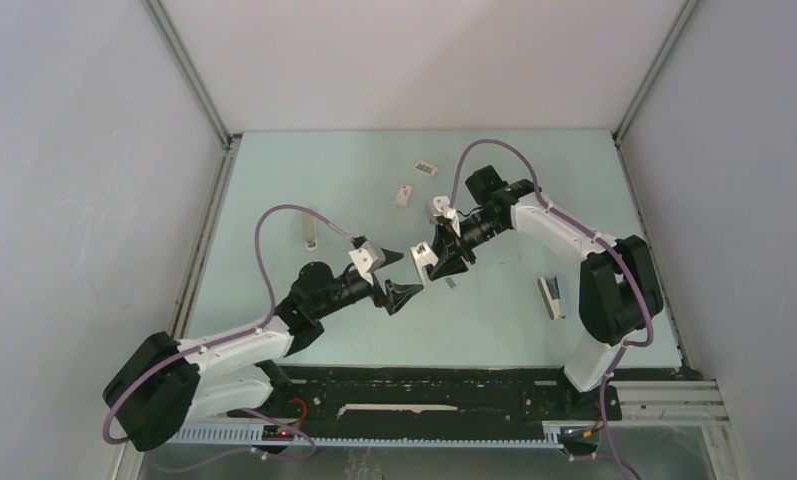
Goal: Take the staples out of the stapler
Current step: Unload the staple at the center of the board.
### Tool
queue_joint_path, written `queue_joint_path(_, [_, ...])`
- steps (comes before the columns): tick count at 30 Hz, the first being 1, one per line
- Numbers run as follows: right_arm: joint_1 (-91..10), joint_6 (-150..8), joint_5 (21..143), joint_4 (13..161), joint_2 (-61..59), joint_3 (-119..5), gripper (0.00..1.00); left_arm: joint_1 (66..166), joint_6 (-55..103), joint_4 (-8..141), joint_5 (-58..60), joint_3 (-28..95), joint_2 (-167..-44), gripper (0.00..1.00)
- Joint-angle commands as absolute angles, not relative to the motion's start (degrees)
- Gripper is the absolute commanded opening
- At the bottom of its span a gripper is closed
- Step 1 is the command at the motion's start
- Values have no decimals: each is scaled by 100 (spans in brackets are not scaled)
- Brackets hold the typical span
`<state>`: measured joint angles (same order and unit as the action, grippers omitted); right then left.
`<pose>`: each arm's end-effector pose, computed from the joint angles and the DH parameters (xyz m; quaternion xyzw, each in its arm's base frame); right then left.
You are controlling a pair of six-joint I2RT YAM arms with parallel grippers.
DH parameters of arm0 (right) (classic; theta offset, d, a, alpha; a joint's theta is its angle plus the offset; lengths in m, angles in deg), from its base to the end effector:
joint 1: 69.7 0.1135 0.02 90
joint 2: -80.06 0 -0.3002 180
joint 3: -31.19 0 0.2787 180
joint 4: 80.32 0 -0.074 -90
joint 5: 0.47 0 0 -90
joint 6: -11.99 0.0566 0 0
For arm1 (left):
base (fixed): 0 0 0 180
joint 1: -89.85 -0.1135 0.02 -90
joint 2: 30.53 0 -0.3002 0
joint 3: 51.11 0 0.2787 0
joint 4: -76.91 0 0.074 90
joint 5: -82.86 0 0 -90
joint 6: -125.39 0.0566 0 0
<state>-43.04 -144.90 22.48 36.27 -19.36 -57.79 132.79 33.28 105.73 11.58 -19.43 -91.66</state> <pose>0.3072 0.2126 0.2669 -0.6546 0.5087 0.4732 0.2980 0.1672 -0.1804 0.2380 0.3519 0.6176 -0.3726 0.5966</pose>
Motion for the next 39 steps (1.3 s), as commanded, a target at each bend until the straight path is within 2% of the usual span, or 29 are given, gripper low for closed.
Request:
queue_joint_path(1, [-4316,-14266,1808,3628,-1626,-5795,0,13241,2886,11366,1266,-2060,-9431,84])
queue_joint_path(10, [-4265,-14261,1823,3597,-1602,-5794,0,13242,2600,11895,1641,-1763,-10083,61])
queue_joint_path(17, [-4225,-14374,1890,3497,-1632,-5790,0,13245,2397,12257,1716,-1805,-10145,58])
queue_joint_path(24, [-4201,-14393,1910,3493,-1637,-5788,0,13241,2364,12319,1707,-1785,-10147,49])
queue_joint_path(26, [-4199,-14384,1912,3495,-1636,-5790,0,13246,2344,12335,1748,-1757,-10203,42])
queue_joint_path(32, [-4205,-14422,2084,3500,-1653,-5795,0,13232,2451,12217,1912,-1722,-10221,2])
queue_joint_path(35, [-4305,-14465,2389,3534,-1693,-5790,0,13160,2850,11585,1945,-1727,-9999,0])
queue_joint_path(39, [-4539,-14558,2975,3643,-1772,-5791,0,12973,3838,9987,1877,-1584,-9553,0])
